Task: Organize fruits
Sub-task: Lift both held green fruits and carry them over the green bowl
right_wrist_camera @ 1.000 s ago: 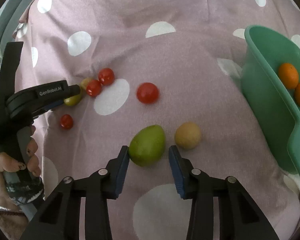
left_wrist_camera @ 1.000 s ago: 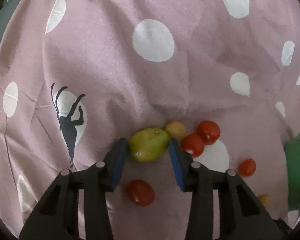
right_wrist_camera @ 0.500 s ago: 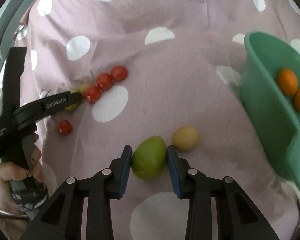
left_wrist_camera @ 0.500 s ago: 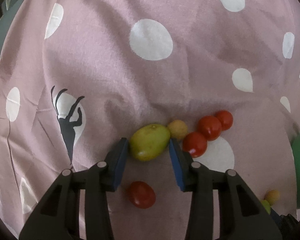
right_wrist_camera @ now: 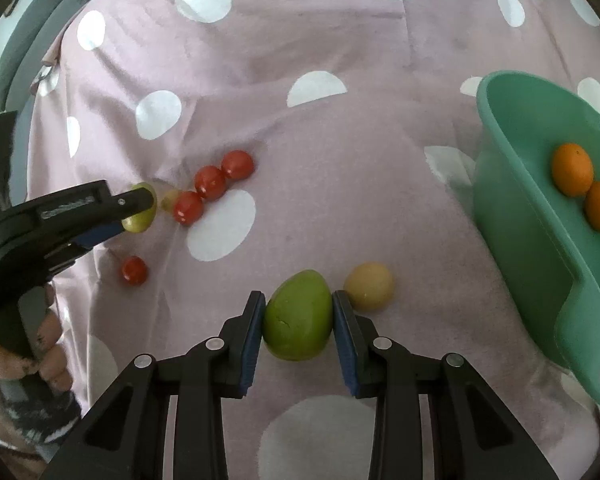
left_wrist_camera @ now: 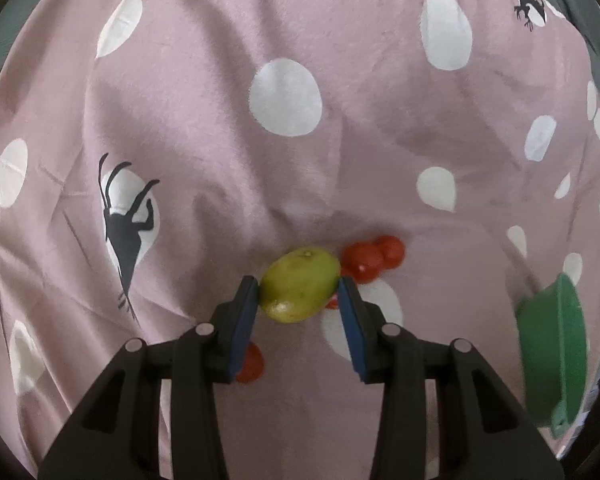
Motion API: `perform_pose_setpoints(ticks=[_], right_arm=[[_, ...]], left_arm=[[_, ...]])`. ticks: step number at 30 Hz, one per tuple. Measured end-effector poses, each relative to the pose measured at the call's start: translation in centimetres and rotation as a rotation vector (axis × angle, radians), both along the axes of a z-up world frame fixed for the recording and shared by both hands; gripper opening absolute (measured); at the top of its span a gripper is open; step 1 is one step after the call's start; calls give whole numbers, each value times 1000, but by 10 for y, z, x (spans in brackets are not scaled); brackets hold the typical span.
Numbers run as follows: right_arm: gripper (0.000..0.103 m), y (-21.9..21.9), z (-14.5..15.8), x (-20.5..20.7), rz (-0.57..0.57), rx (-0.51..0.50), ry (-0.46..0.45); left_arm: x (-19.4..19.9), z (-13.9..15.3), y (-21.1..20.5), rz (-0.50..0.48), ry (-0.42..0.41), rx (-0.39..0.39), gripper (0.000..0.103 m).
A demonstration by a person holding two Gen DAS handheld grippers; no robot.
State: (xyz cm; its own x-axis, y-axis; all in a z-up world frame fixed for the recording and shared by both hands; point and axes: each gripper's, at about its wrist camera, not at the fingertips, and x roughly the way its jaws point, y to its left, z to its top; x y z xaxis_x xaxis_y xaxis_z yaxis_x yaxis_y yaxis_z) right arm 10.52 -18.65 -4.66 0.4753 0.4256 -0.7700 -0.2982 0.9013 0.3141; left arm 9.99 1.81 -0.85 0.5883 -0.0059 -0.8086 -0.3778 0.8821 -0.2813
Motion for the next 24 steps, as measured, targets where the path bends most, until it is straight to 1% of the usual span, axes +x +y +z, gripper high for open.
perform_pose_setpoints(ticks=[3,6,9,13,18,24], right_arm=[[35,-3,5,0,-4,20,-13],[35,-8,9,-1,-11,43,-20],[35,-12,12,-1,-18,56,-30],[35,-19,19,0,-29,71,-51],[35,-28,35,-1,-41,101,-109],[35,-38,49,-1,-56,126,-159]], left_arm=[[-6,13,-3,-13,-38,-41,40],[-15,22,-12,-13,-62,-41,41],[-20,29,-19,-28,-72,-20,41],[-27,32,-21,-17,-76,23,41],[-25,31,-24,-21,-86,39,41],[-31,41,-36,-28,-122,59,41]])
